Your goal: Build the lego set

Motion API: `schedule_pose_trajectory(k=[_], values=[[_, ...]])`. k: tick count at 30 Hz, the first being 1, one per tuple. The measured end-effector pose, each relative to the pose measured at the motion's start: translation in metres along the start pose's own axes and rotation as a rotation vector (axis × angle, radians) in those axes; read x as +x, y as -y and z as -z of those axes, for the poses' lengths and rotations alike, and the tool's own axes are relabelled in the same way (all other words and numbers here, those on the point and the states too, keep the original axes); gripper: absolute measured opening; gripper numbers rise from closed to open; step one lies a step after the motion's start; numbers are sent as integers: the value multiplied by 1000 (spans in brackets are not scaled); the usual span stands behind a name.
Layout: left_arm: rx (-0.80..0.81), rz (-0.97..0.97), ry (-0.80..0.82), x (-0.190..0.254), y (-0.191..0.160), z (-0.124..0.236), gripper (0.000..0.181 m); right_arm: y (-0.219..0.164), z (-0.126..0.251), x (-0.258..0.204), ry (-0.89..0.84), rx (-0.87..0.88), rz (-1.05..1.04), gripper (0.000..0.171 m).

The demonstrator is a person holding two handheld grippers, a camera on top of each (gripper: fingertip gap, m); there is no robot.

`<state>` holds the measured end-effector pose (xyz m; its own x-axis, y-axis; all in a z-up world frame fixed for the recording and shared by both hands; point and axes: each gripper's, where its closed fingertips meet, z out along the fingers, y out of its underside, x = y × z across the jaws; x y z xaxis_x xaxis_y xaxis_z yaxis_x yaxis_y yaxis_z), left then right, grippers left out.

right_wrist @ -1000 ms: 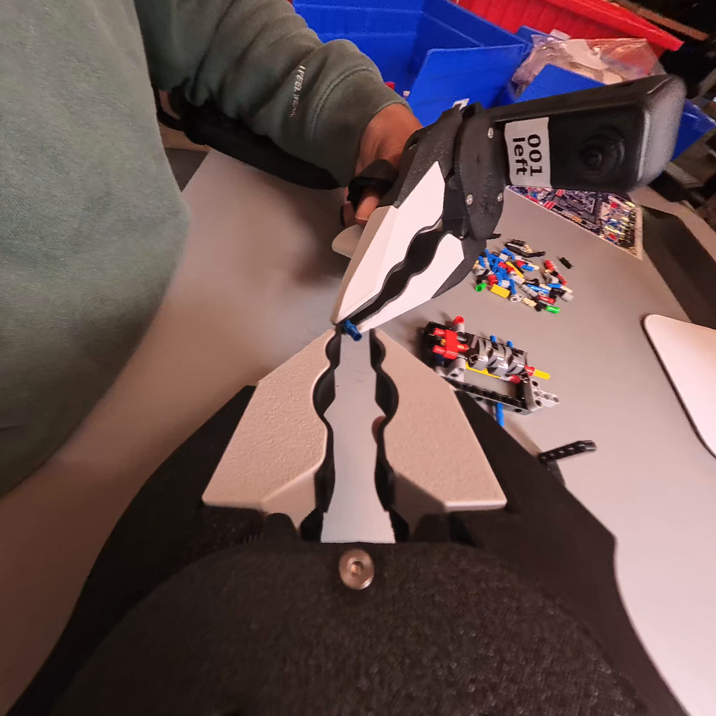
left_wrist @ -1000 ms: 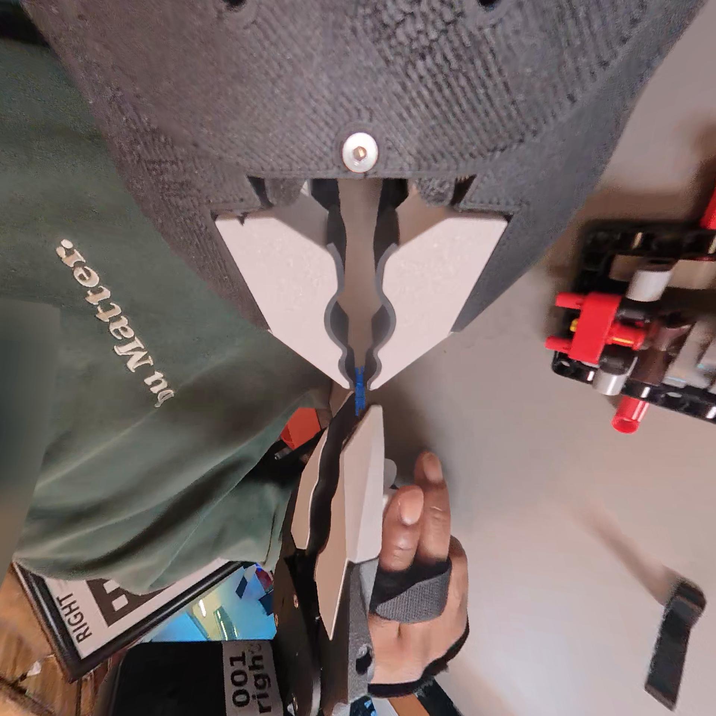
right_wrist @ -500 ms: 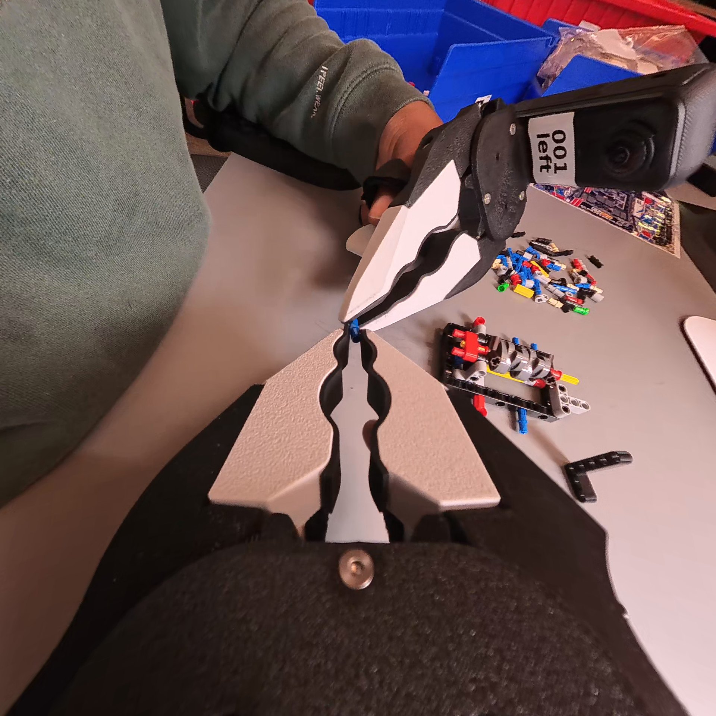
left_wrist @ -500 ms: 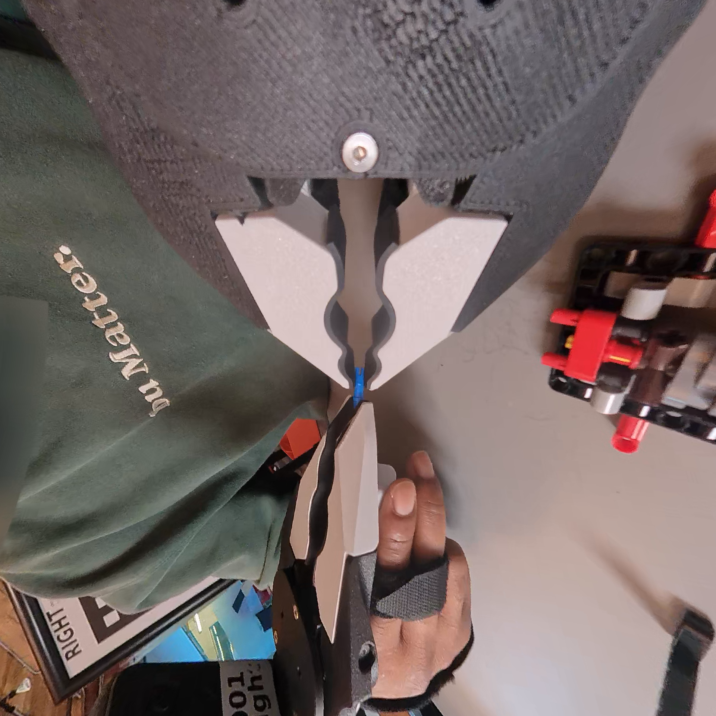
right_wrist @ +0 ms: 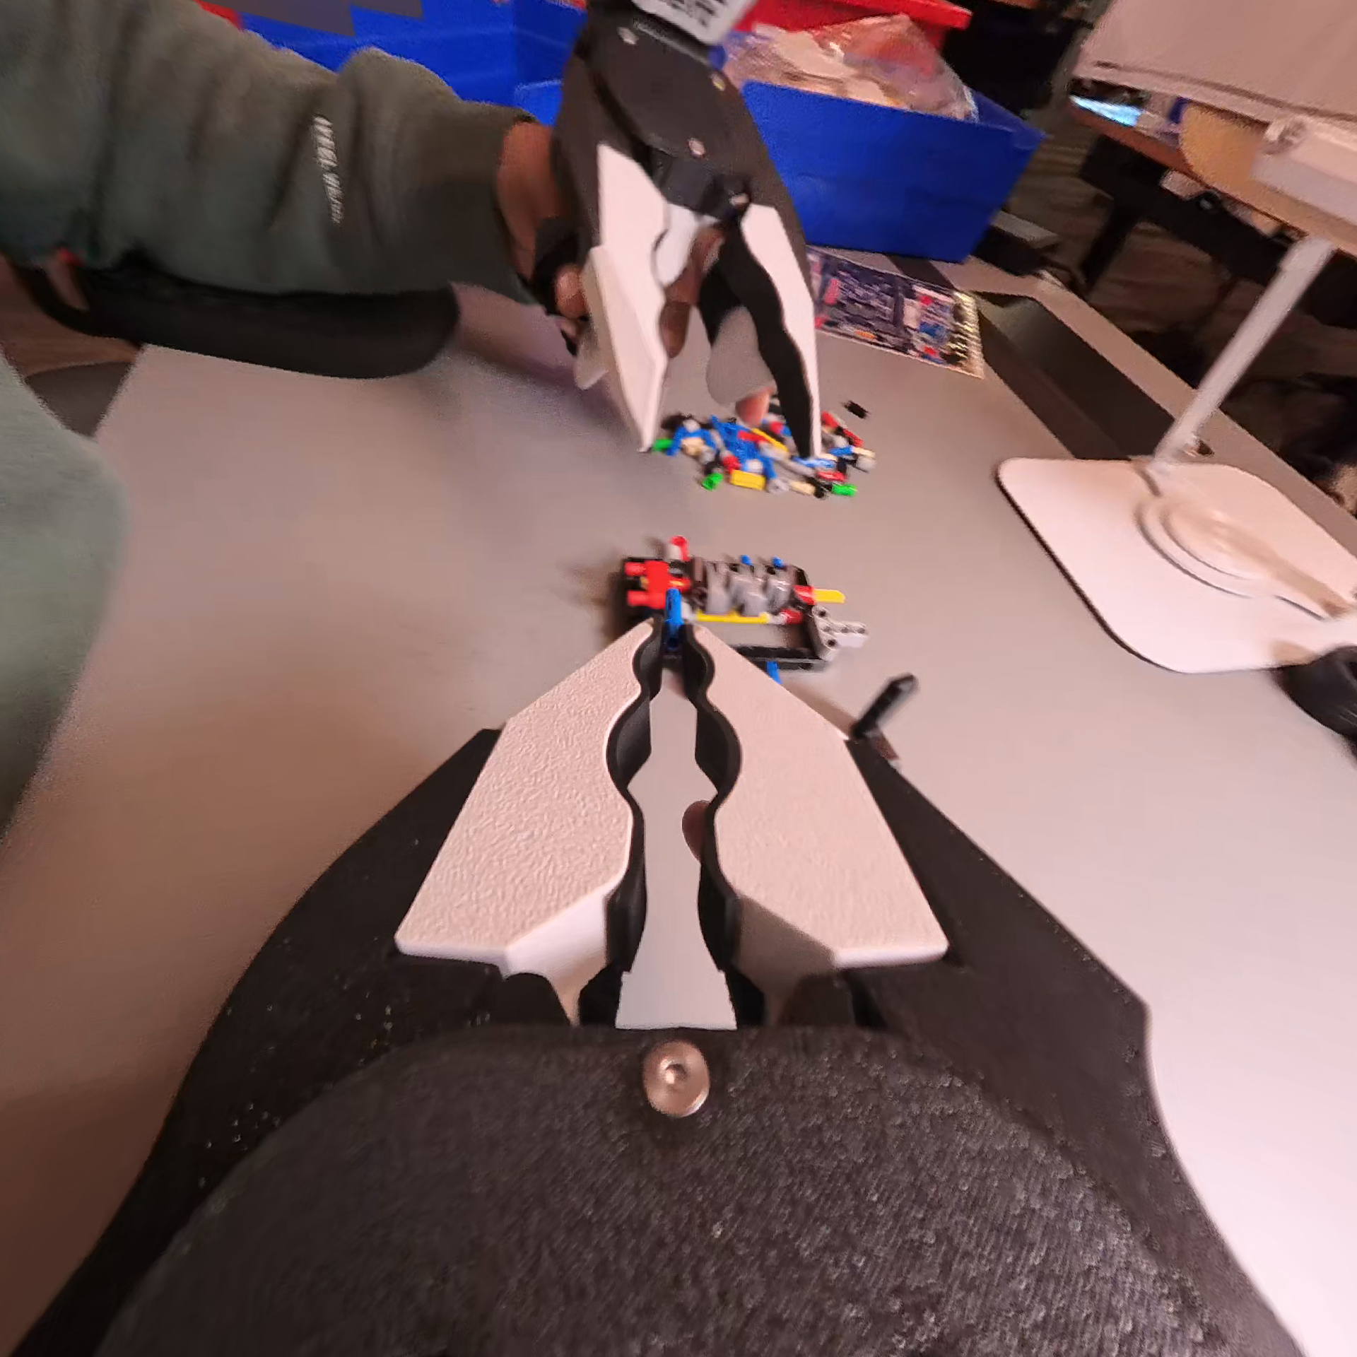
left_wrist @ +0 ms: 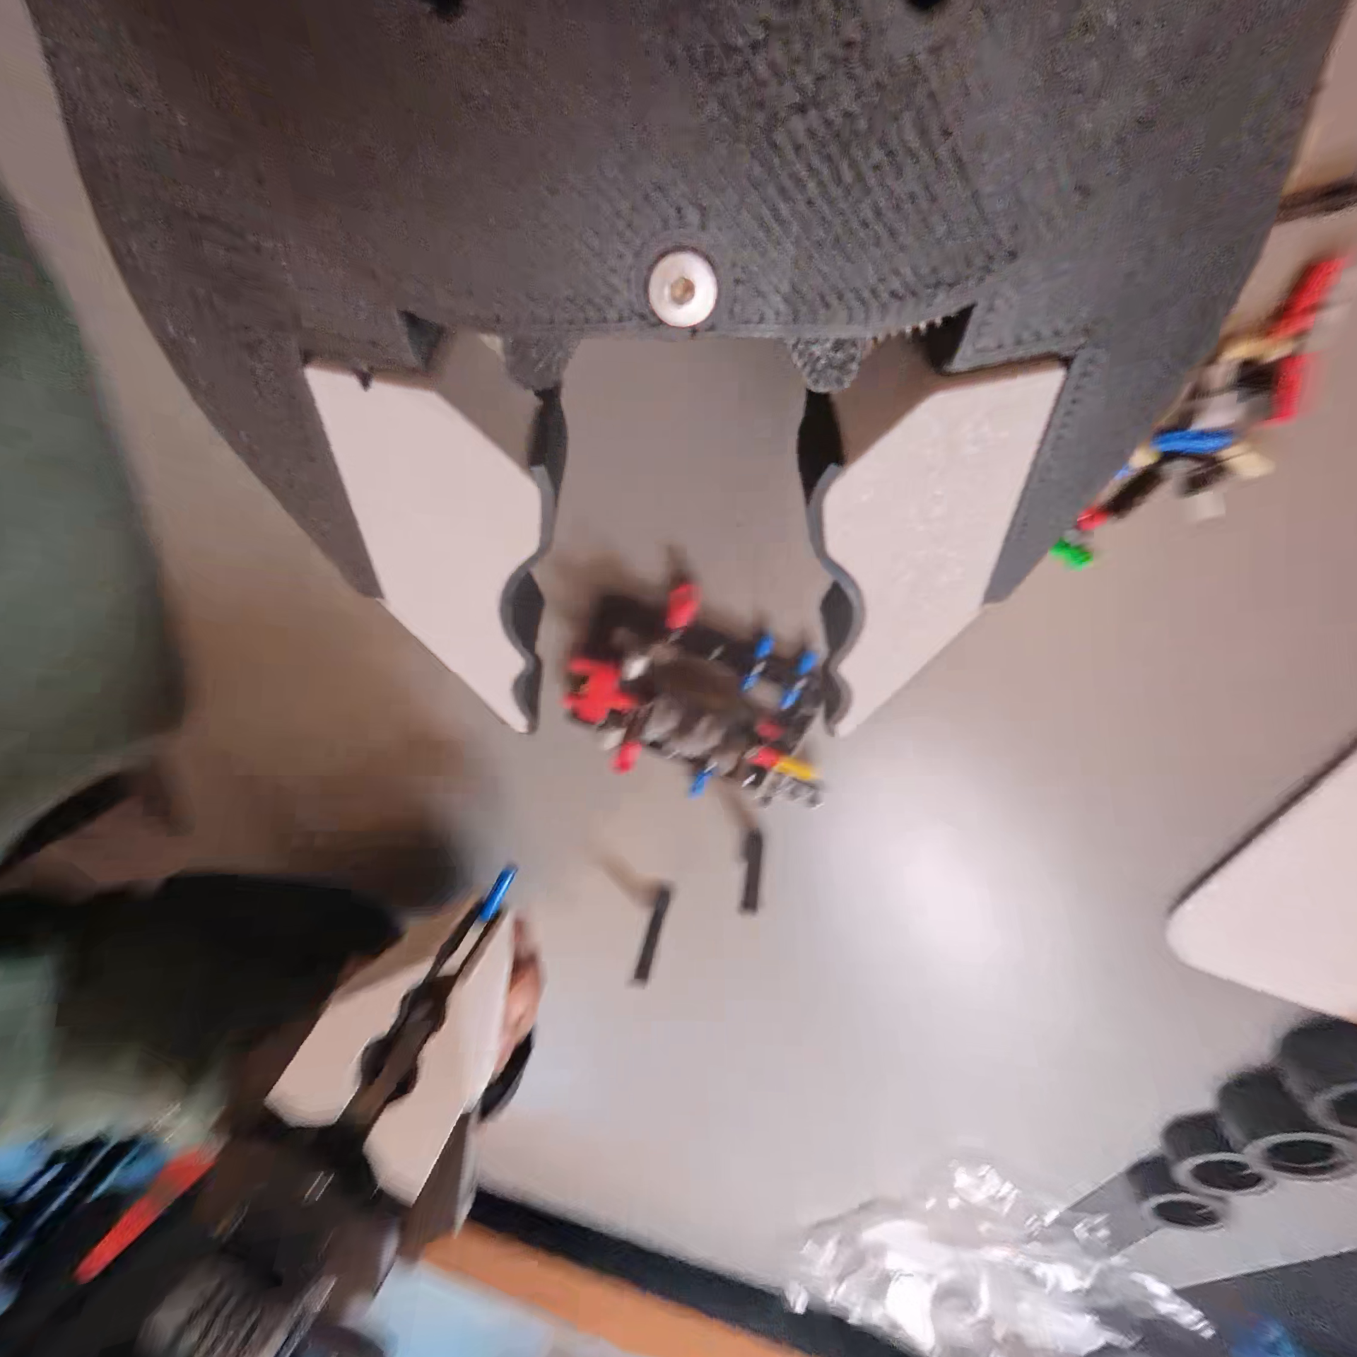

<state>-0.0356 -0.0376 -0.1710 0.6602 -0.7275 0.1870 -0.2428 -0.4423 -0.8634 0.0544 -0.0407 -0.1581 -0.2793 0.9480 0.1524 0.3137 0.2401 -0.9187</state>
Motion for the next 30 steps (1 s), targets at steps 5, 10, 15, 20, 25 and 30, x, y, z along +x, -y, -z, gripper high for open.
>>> schedule_pose_trajectory(k=[5,10,15,20,25,30], values=[[-275,-134,13,-19,-40,-25,122,-11,7,17,-60,-43,-33,3],[-416,-248,-33,-13,-53,-46,128,-26,10,24,-97,-114,-108,2],[-396,-285,-79,3,-52,-45,95,-33,6,25,-87,-111,-233,2],[-309,-339,-63,17,-52,-42,94,-38,1,22,-82,-128,-278,3],[-194,-468,-25,41,-49,-40,93,-34,-6,14,-37,-91,-361,3],[-118,-537,11,53,-47,-38,93,-40,-16,6,6,-116,-463,3]])
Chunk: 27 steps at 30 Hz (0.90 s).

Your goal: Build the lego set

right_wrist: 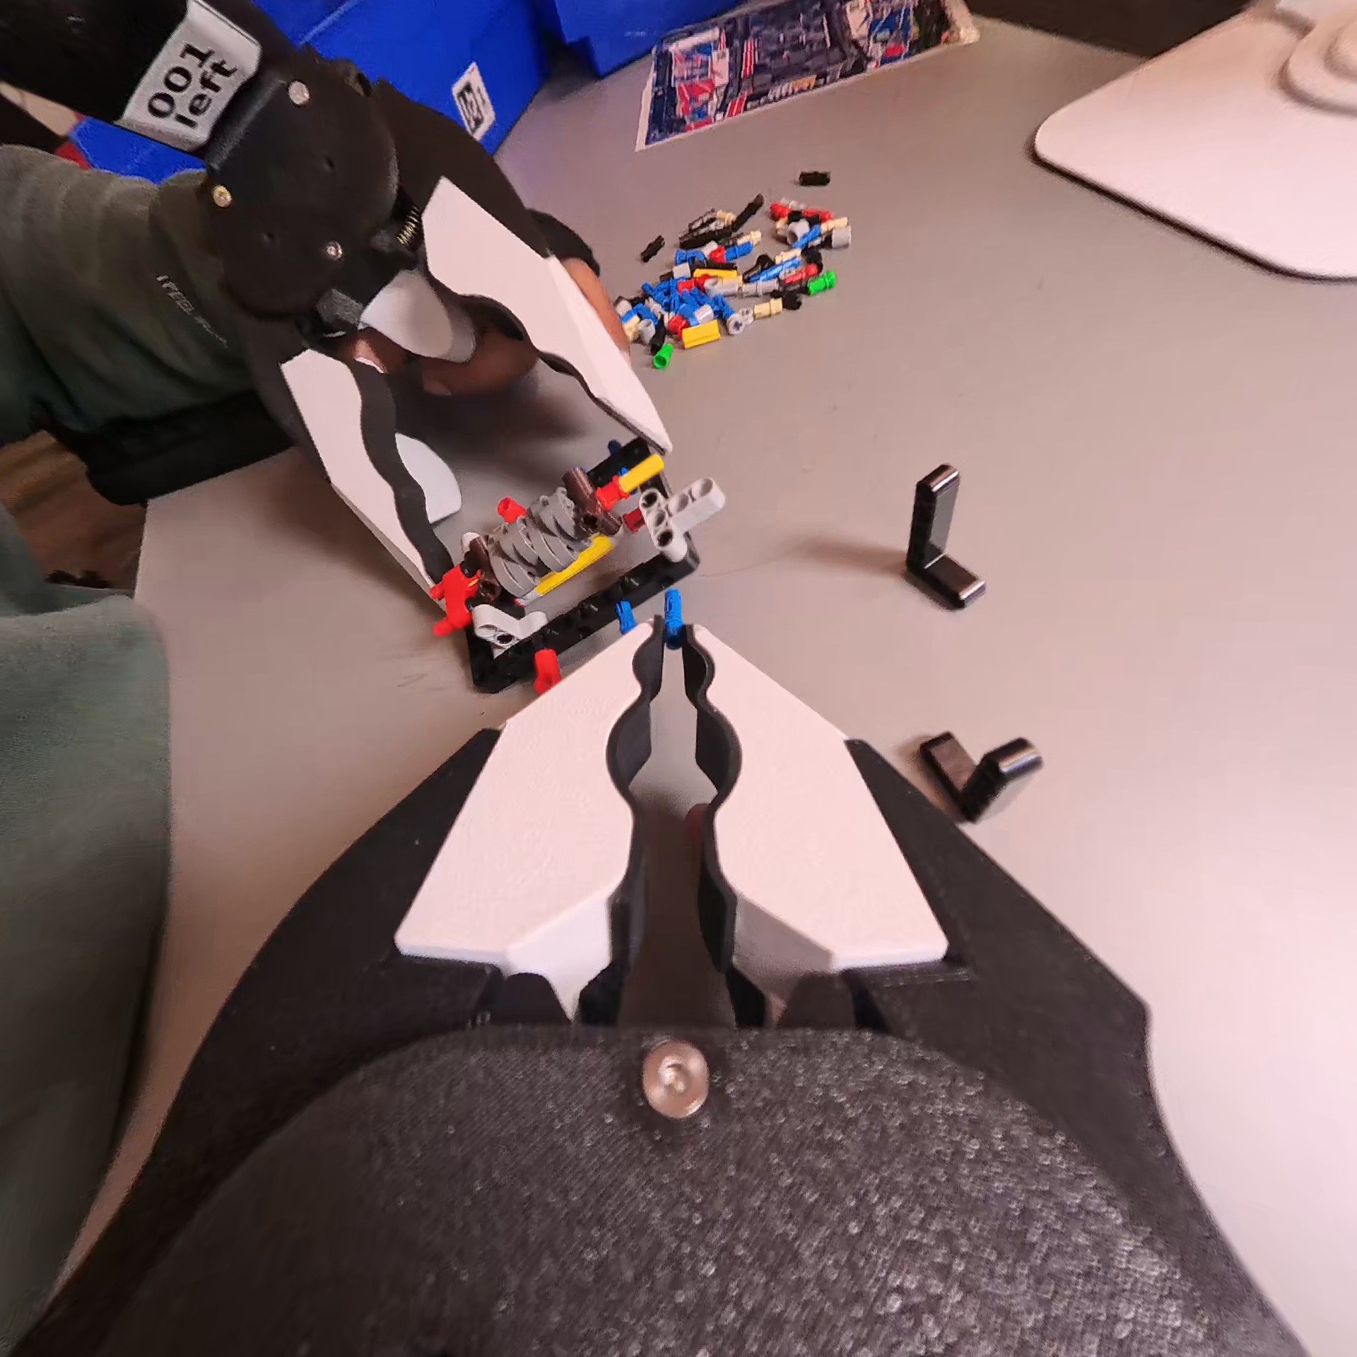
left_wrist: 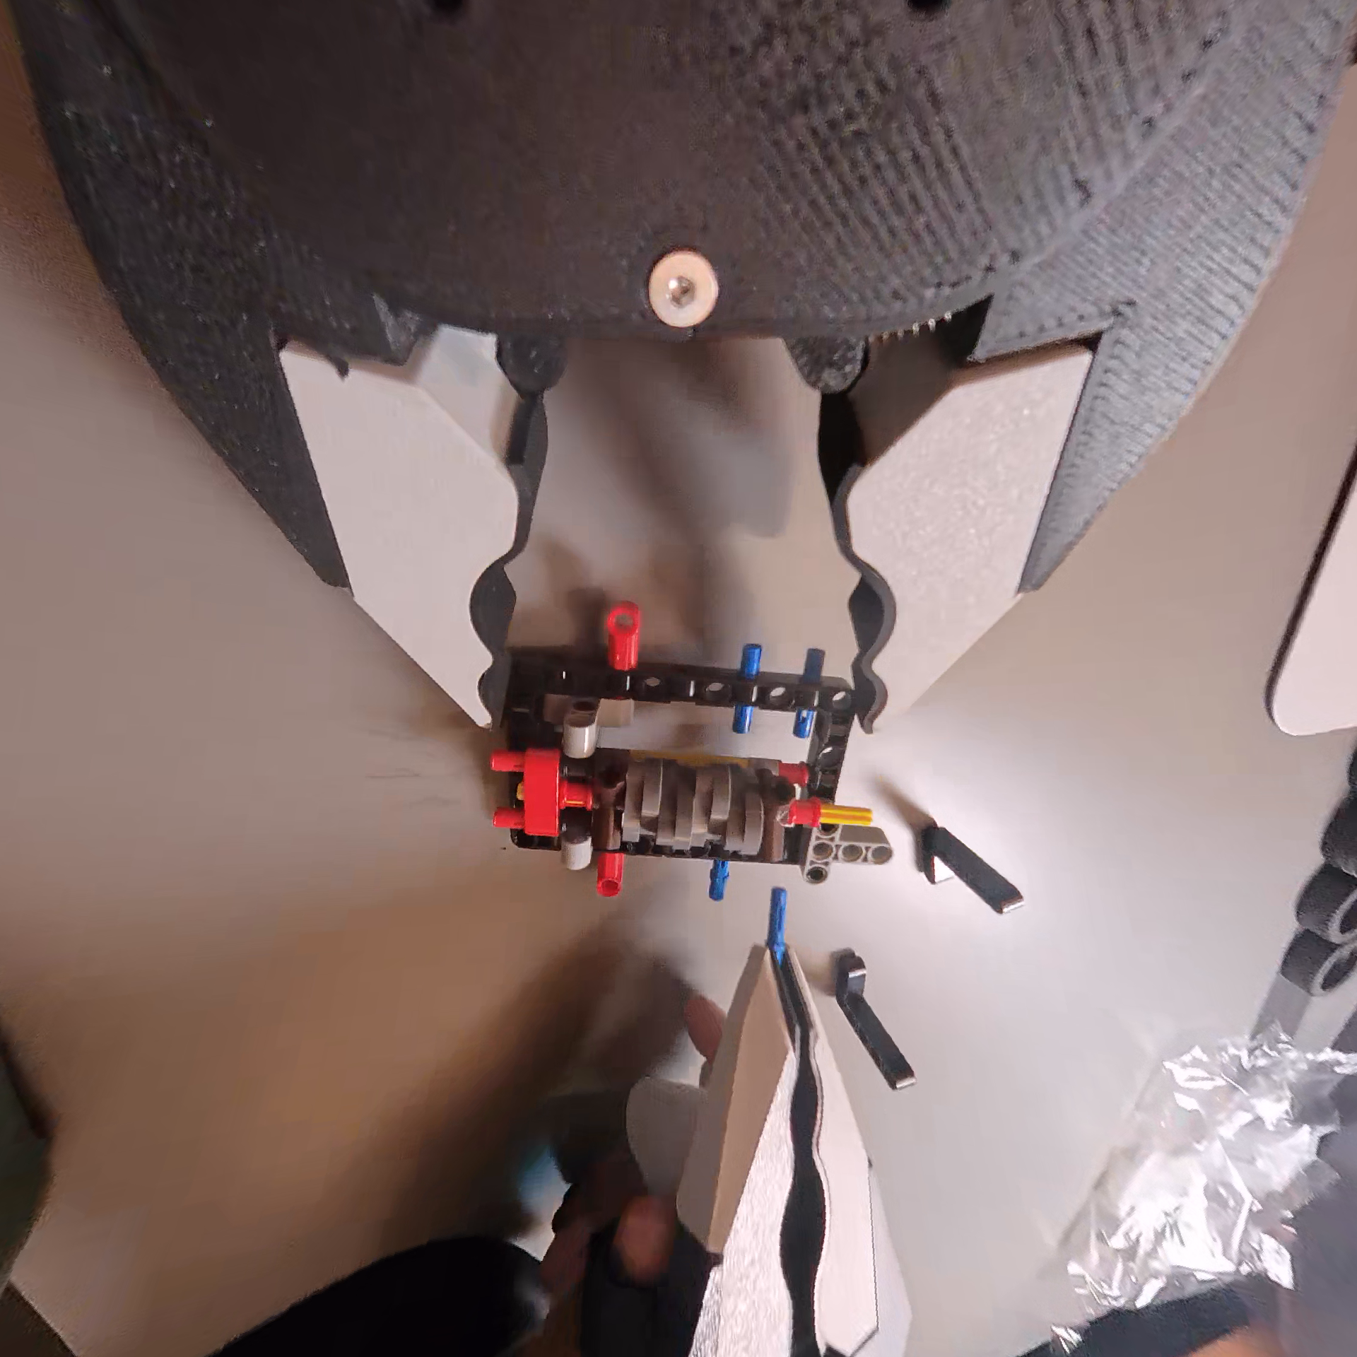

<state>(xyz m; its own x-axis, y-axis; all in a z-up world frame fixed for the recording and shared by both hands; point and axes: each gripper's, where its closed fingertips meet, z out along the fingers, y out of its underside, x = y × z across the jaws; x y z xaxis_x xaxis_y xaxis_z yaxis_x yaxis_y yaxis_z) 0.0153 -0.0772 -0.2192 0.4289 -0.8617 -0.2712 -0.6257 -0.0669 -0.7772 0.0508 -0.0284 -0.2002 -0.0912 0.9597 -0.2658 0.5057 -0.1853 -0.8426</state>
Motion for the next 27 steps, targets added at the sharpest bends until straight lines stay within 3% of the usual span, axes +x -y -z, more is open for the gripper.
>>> schedule_pose_trajectory(k=[20,27], values=[[108,-106,86,1,18,6,93,13,3,-9,190,111,-271,2],[34,-29,-16,10,7,0,93,0,-4,-10,155,25,-236,2]])
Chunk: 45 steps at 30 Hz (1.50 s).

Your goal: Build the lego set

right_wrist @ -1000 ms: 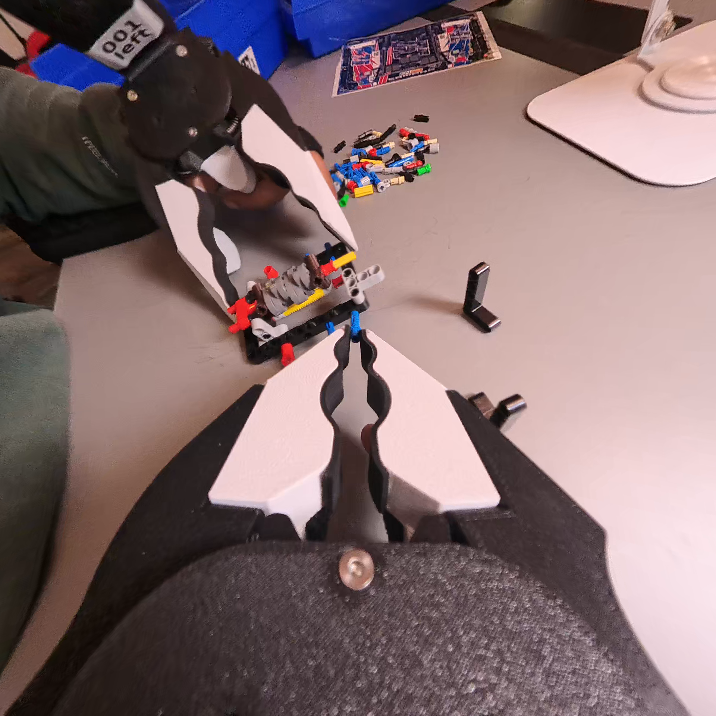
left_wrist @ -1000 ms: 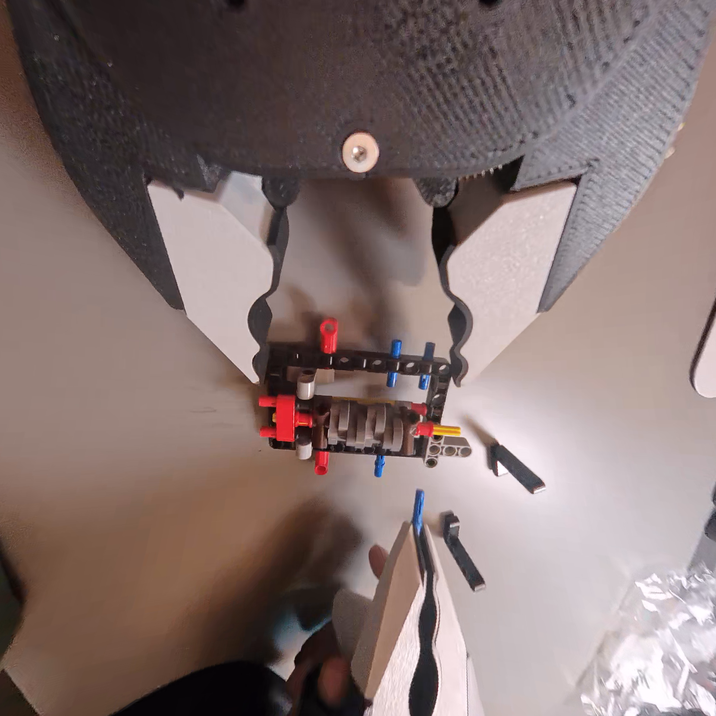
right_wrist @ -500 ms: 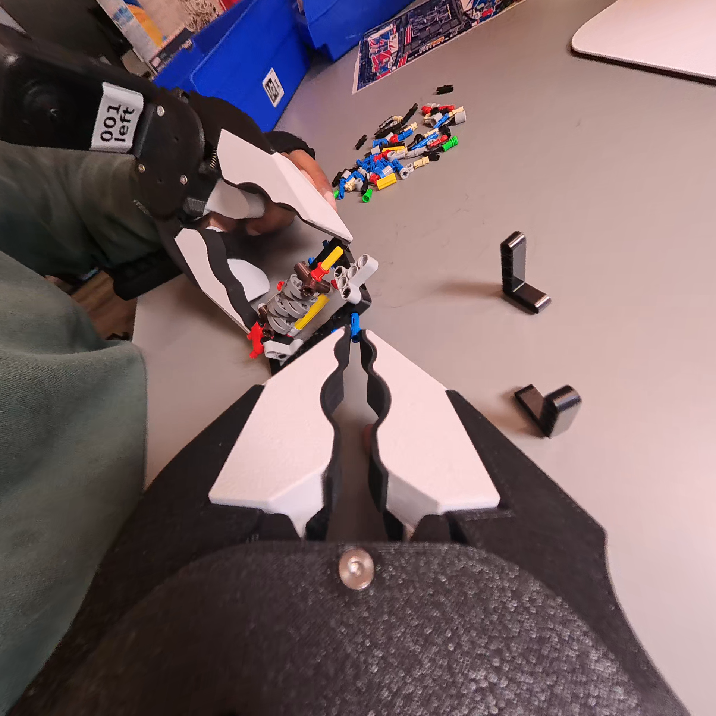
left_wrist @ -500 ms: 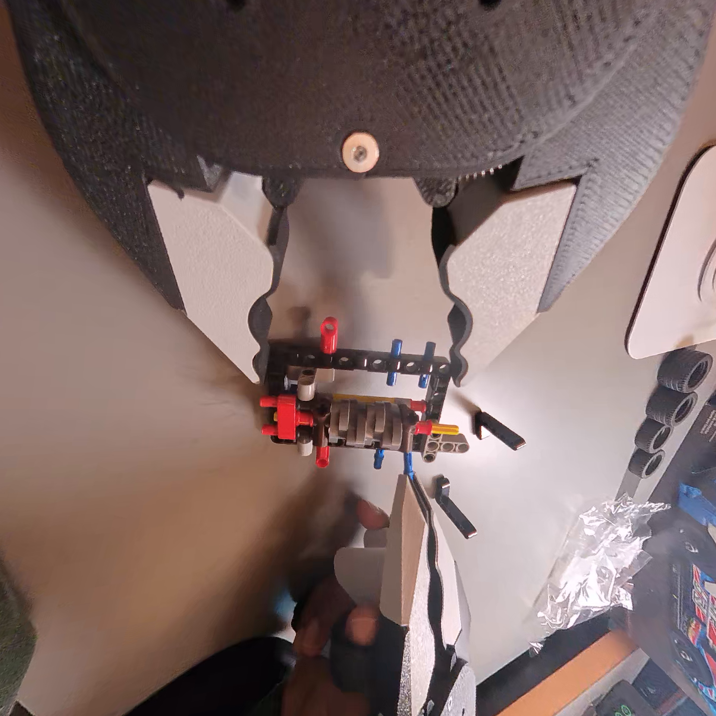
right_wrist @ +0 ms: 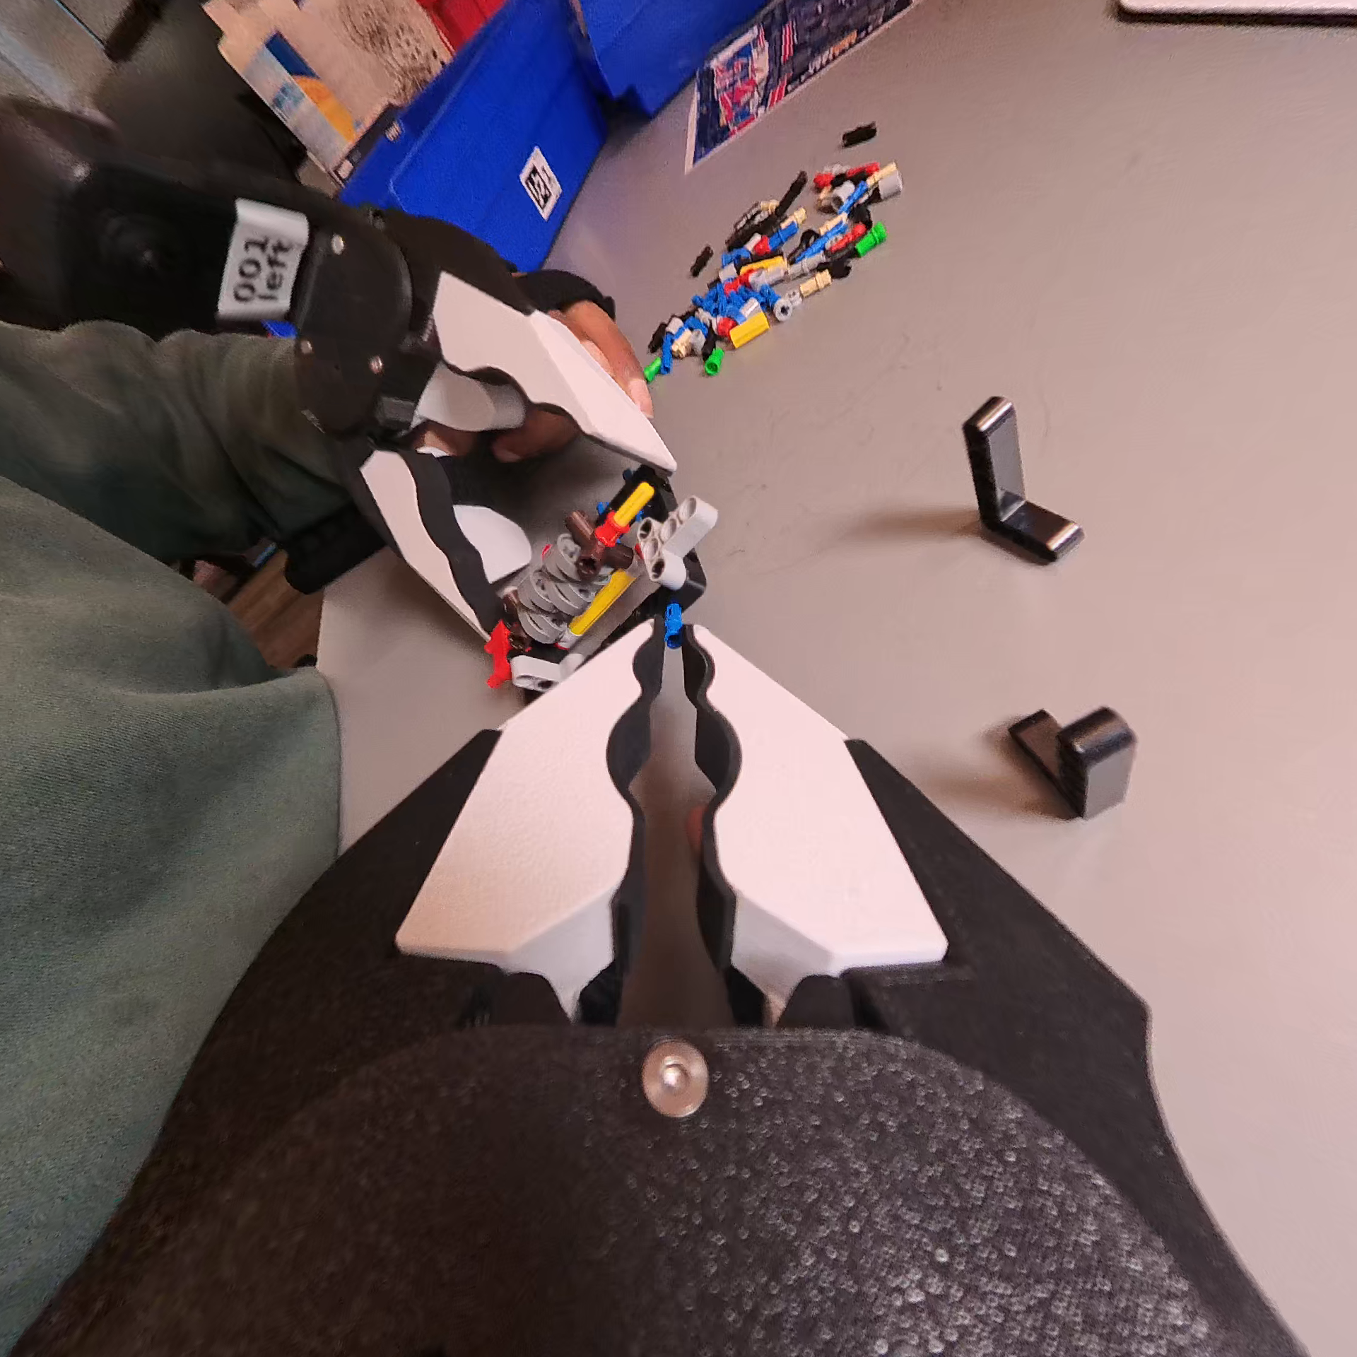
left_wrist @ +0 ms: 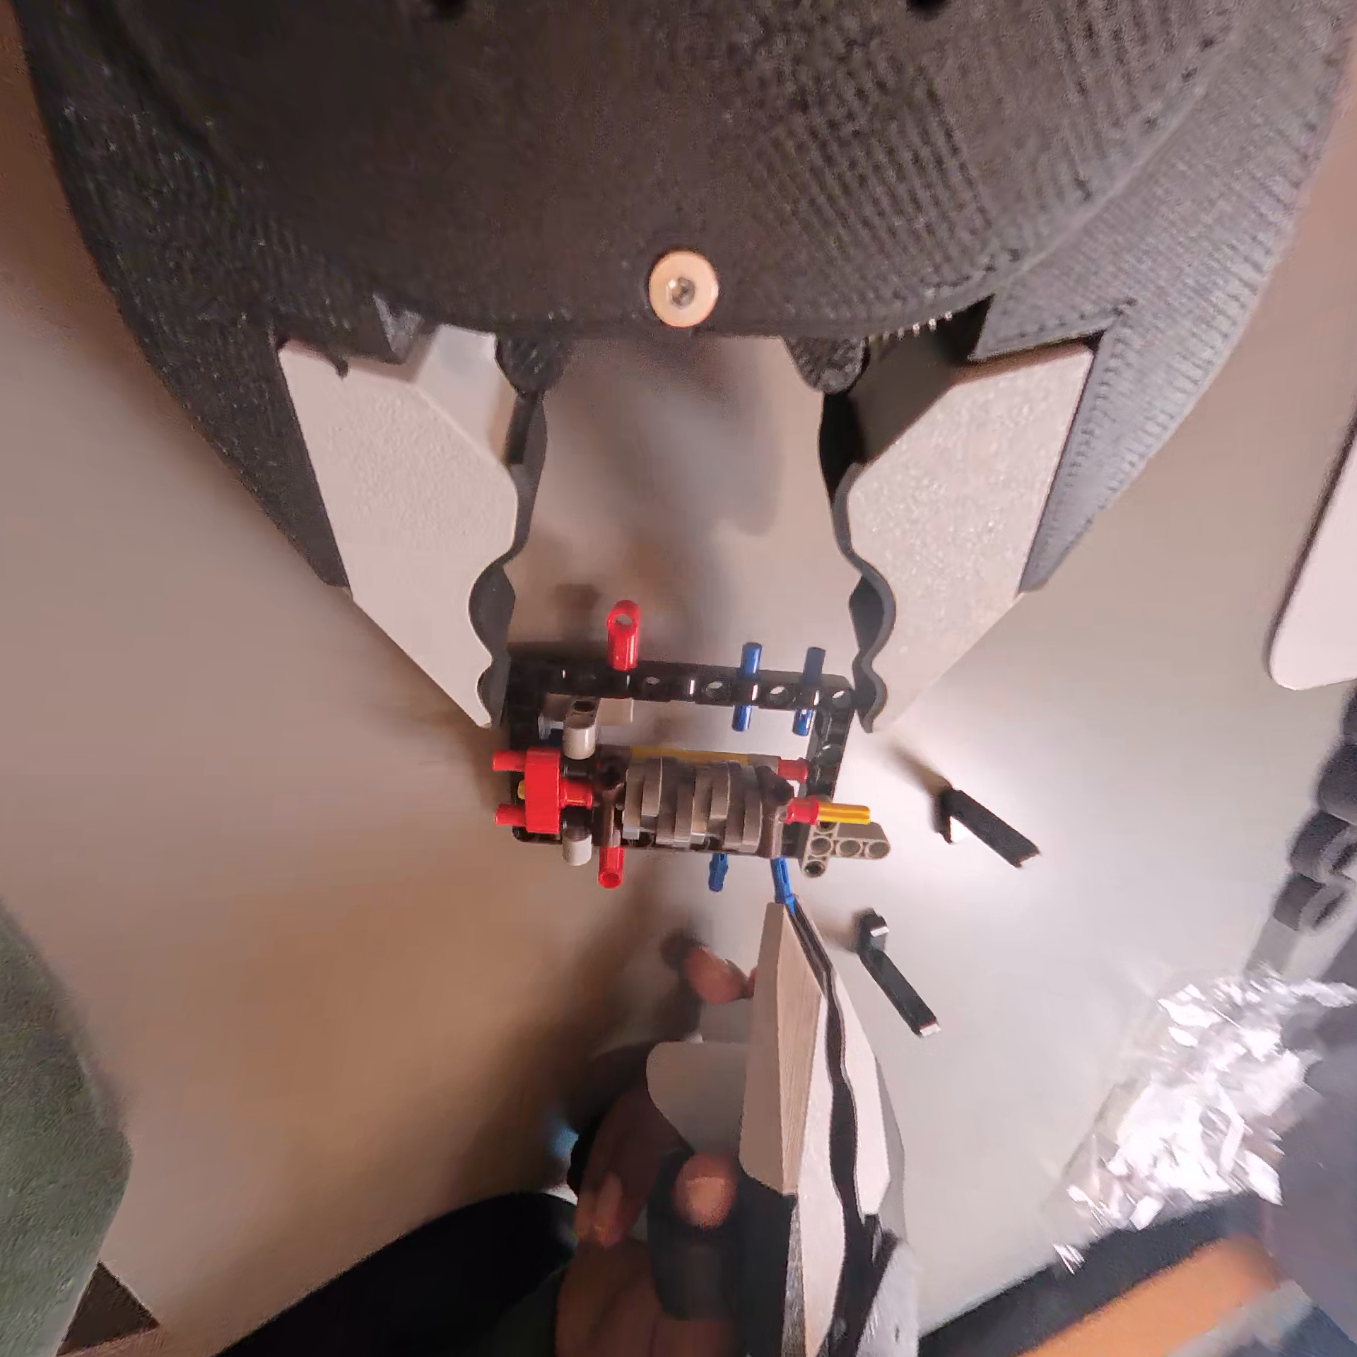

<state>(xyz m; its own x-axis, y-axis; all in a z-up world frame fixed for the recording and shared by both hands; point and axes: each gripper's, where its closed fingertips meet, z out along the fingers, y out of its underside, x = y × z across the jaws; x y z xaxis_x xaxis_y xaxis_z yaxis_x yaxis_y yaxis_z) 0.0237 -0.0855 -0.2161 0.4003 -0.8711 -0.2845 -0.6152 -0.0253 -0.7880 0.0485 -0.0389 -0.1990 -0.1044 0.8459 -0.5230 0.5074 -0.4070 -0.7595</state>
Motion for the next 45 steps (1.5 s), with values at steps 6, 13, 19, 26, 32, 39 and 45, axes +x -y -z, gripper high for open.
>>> schedule_pose_trajectory(k=[6,13,19,26,32,39,45], values=[[-70,127,-63,5,-7,-5,94,-1,-1,-2,0,-11,3,3],[-50,246,-168,18,3,-8,99,-2,-6,-10,31,-8,5,2],[61,505,-312,12,19,6,92,-2,-9,-15,45,-14,14,2],[-145,619,-258,-16,-12,14,45,8,3,-11,22,31,42,2],[-313,607,-268,-11,-19,2,30,10,7,-11,20,37,65,2],[-433,510,-213,-12,-20,-6,14,16,15,-16,12,60,118,2],[-460,324,-129,-13,-19,-10,7,19,19,-17,-2,77,157,2]])
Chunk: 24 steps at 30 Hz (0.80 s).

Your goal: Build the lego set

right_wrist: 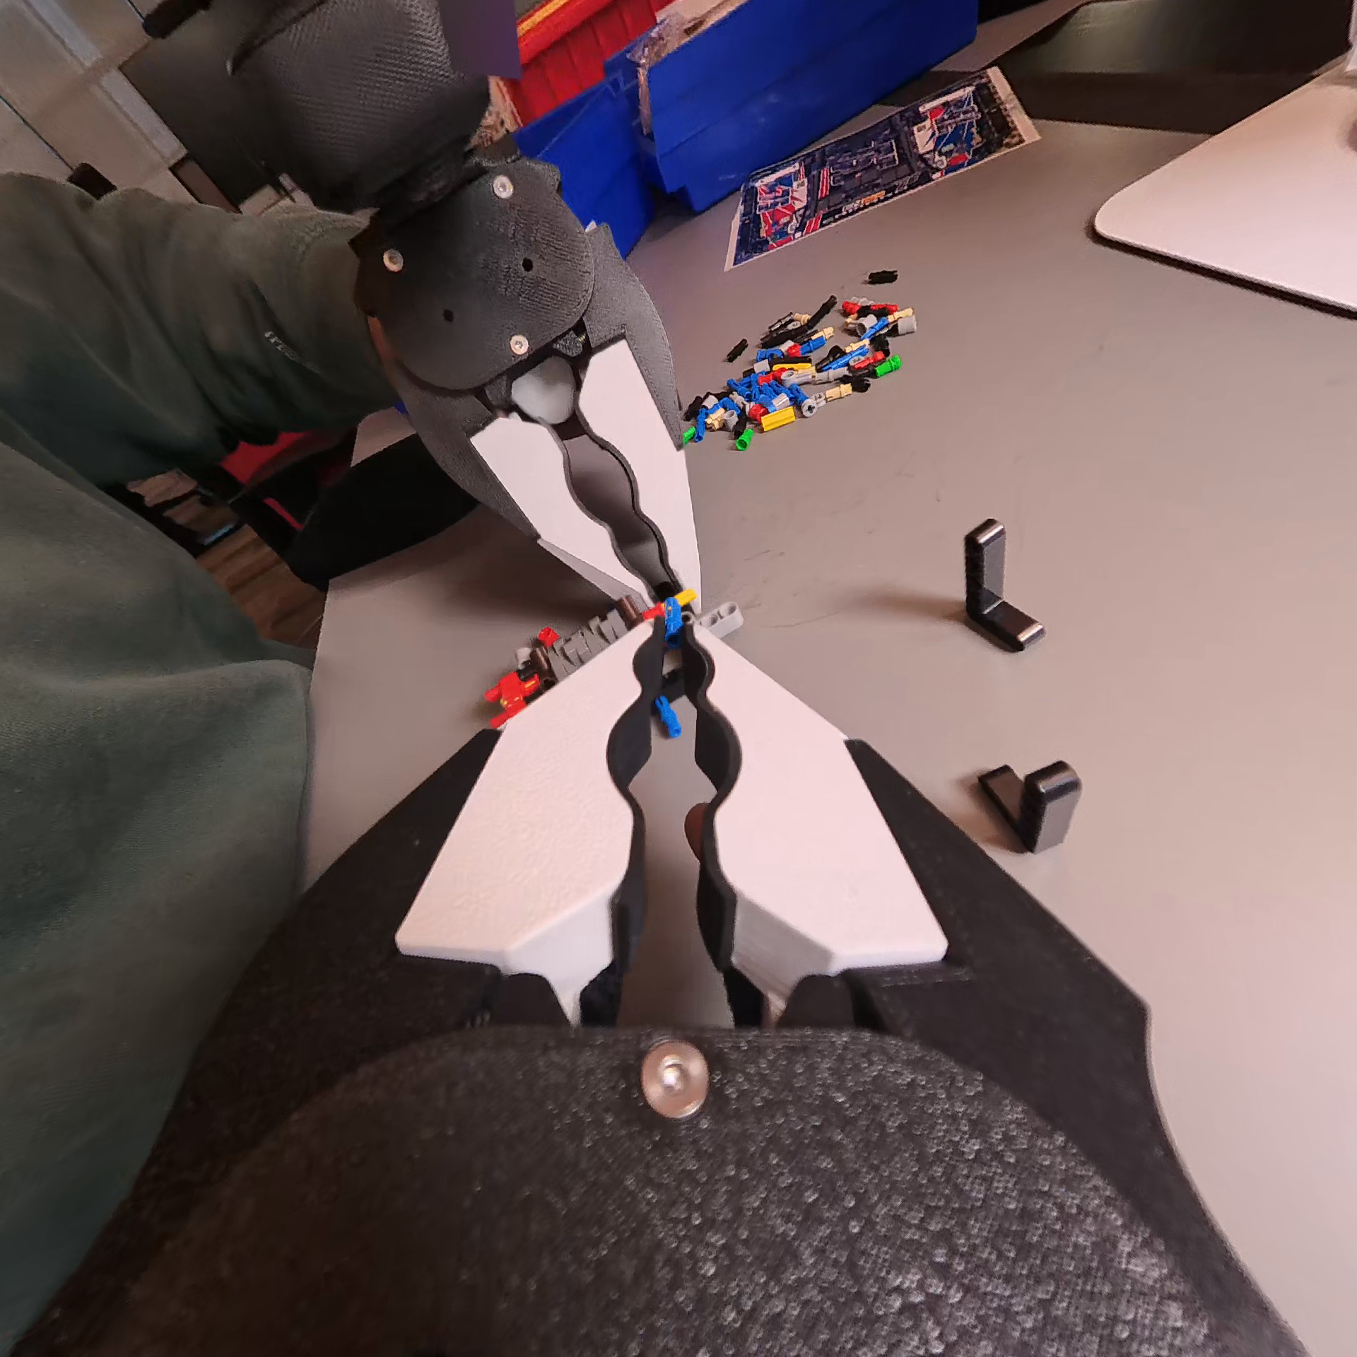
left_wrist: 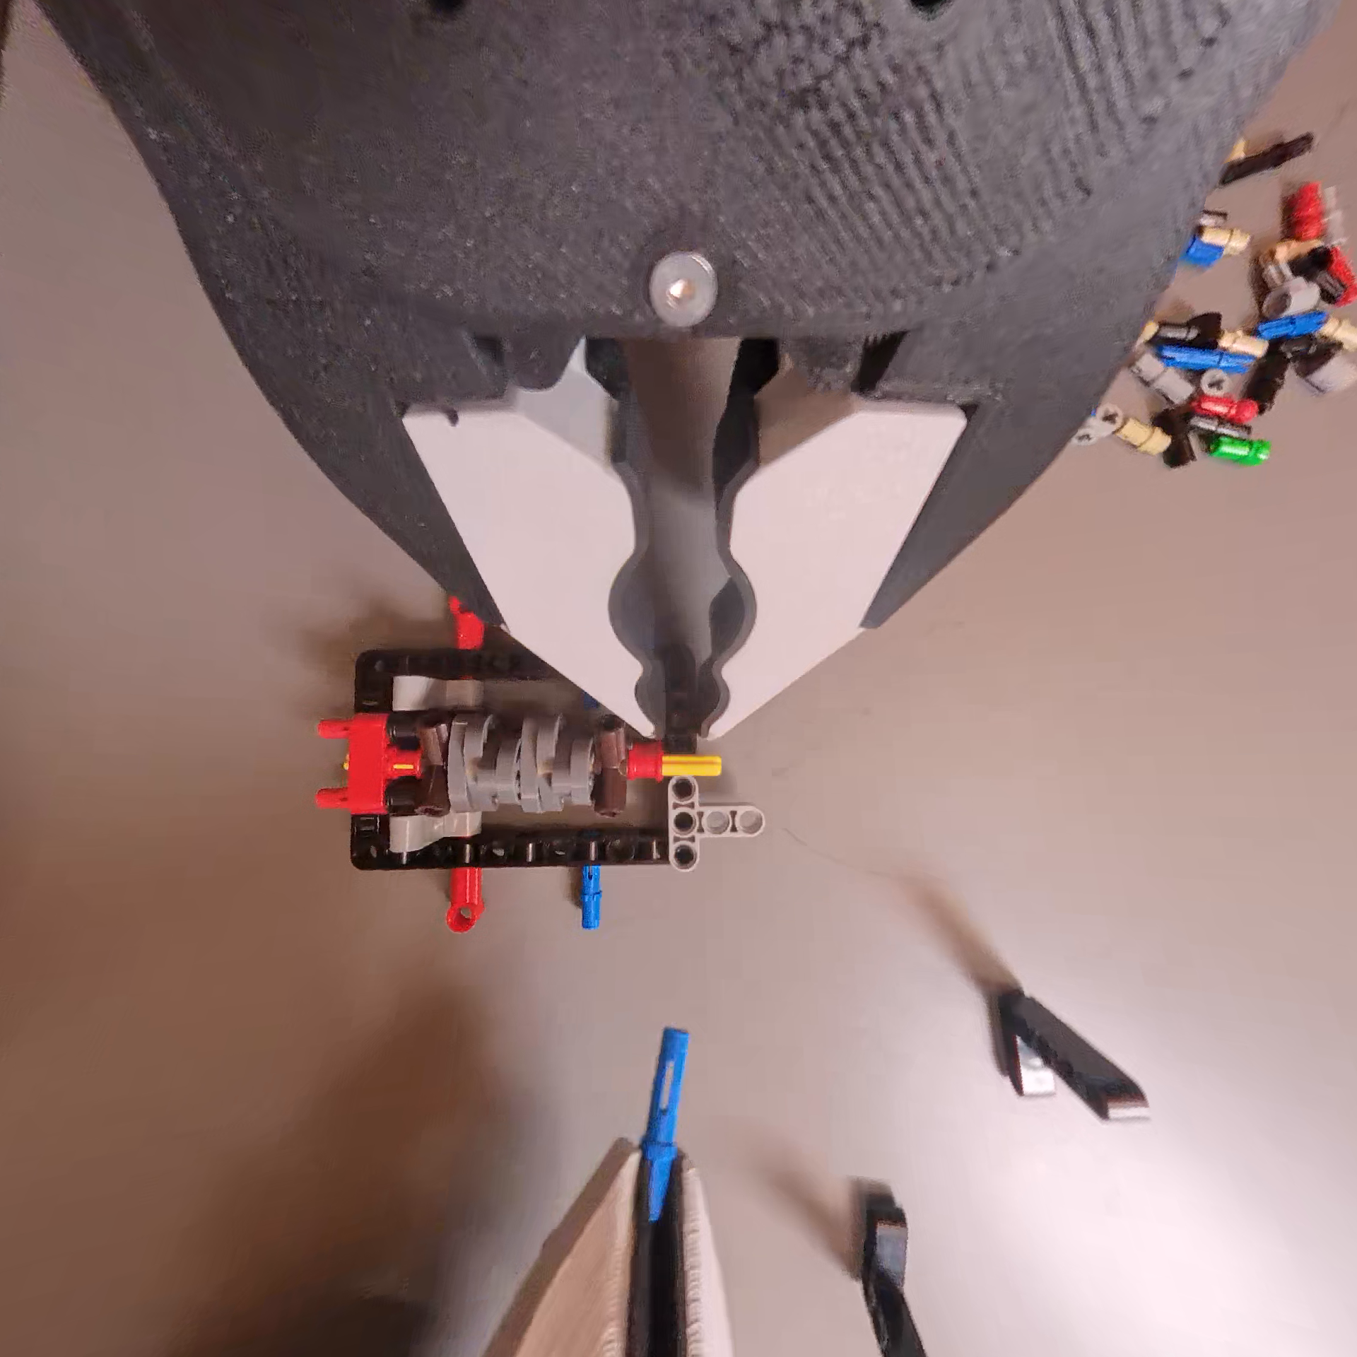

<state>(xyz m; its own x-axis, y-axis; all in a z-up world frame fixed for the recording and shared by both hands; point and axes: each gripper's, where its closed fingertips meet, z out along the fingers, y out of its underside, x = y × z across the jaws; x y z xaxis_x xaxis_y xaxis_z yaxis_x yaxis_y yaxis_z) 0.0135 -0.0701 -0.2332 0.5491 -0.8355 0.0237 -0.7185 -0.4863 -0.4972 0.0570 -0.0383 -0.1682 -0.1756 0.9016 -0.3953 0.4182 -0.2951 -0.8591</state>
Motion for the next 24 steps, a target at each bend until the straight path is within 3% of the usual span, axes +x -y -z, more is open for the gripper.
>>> schedule_pose_trajectory(k=[4,7,10,24], values=[[218,-31,57,-4,13,5,6,7,2,-4,-2,37,51,2],[490,-62,148,-4,35,30,6,18,9,-9,-7,84,120,2],[617,-93,237,-3,45,46,6,22,12,-17,-9,84,194,2],[498,-170,284,1,37,35,6,-2,-1,-14,-33,-67,190,2]])
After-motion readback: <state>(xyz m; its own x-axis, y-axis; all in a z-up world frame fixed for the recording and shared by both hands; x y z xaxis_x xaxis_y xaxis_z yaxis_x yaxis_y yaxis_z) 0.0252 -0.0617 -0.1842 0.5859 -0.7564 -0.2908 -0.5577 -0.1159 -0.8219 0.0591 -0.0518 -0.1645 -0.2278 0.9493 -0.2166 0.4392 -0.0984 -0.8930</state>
